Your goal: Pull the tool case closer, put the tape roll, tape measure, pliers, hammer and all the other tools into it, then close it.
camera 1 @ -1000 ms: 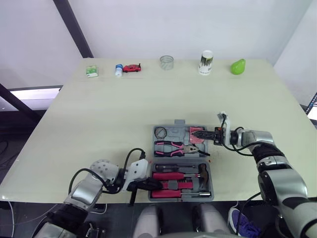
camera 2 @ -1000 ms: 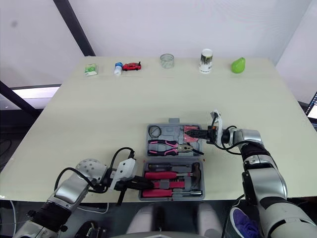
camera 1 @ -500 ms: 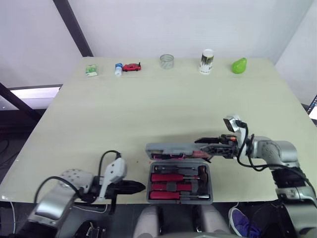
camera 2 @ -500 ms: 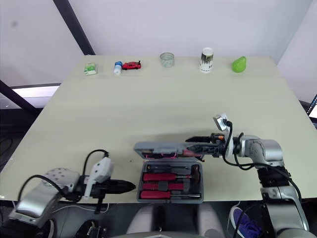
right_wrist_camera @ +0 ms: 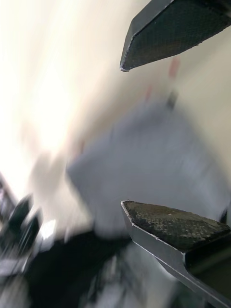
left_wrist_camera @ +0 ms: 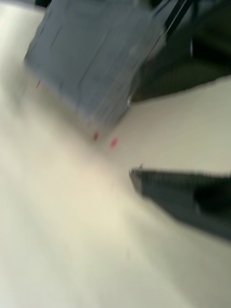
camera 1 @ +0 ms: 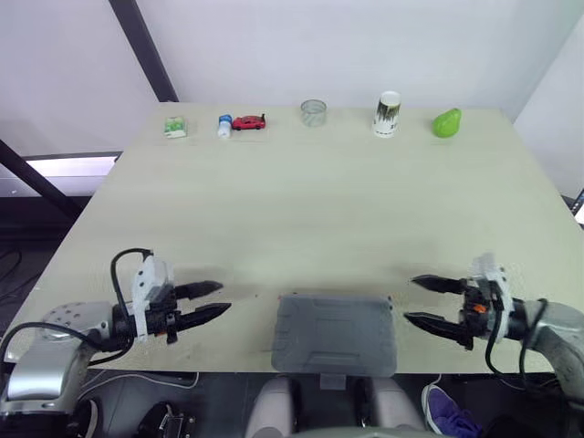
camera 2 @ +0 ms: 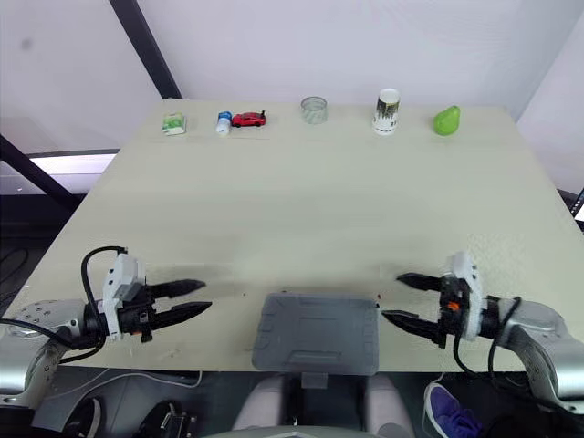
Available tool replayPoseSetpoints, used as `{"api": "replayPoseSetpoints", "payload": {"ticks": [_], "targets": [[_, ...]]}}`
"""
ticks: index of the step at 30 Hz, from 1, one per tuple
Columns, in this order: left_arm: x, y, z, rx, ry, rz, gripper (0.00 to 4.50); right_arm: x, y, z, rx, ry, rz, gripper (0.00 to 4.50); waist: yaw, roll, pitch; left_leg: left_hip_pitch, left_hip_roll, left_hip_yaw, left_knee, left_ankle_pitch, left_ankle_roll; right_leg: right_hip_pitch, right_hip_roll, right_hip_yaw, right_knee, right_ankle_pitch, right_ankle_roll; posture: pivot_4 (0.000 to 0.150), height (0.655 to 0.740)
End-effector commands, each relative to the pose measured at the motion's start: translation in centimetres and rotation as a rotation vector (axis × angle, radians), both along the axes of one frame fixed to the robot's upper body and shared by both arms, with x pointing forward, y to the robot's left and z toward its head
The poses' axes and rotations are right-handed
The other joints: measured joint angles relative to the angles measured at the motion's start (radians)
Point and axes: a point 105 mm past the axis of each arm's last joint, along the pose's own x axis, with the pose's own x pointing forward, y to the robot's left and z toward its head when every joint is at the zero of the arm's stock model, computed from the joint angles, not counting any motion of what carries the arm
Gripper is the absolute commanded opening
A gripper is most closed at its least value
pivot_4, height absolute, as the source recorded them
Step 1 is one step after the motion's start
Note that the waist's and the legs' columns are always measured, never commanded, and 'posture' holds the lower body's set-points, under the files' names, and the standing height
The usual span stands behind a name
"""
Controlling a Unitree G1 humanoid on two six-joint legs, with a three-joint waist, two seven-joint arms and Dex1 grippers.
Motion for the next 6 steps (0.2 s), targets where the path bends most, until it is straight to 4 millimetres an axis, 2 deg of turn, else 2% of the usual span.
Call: {"api": "replayPoseSetpoints", "payload": {"ticks": [1, 2, 6], "targets": [[0.3, 1.0, 1.6, -0.018, -0.049, 0.082, 4.17, 0.2, -3.0, 0.9, -0.073, -0.171, -0.125, 4.5, 0.001, 0.0, 0.0, 0.0, 0.0, 0.0, 0.0, 0.0, 0.0, 0.0, 0.0, 0.0, 0.0, 0.0, 0.0, 0.15, 0.74], [0.2, 1.2, 1.7, -0.013, -0.043, 0.096, 4.42, 0.1, -3.7, 0.8, -0.097, -0.188, -0.146, 4.5, 0.001, 0.0, 0.0, 0.001, 0.0, 0.0, 0.0, 0.0, 0.0, 0.0, 0.0, 0.0, 0.0, 0.0, 0.0, 0.15, 0.74], [-0.2, 2.2, 1.6, 0.069, -0.069, 0.128, 4.42, -0.7, -6.1, 0.2, -0.127, -0.187, -0.211, 4.5, 0.002, 0.0, 0.0, 0.001, 0.0, 0.001, 0.0, 0.0, 0.0, 0.001, 0.0, 0.001, 0.0, 0.0, 0.0, 0.15, 0.74]]}}
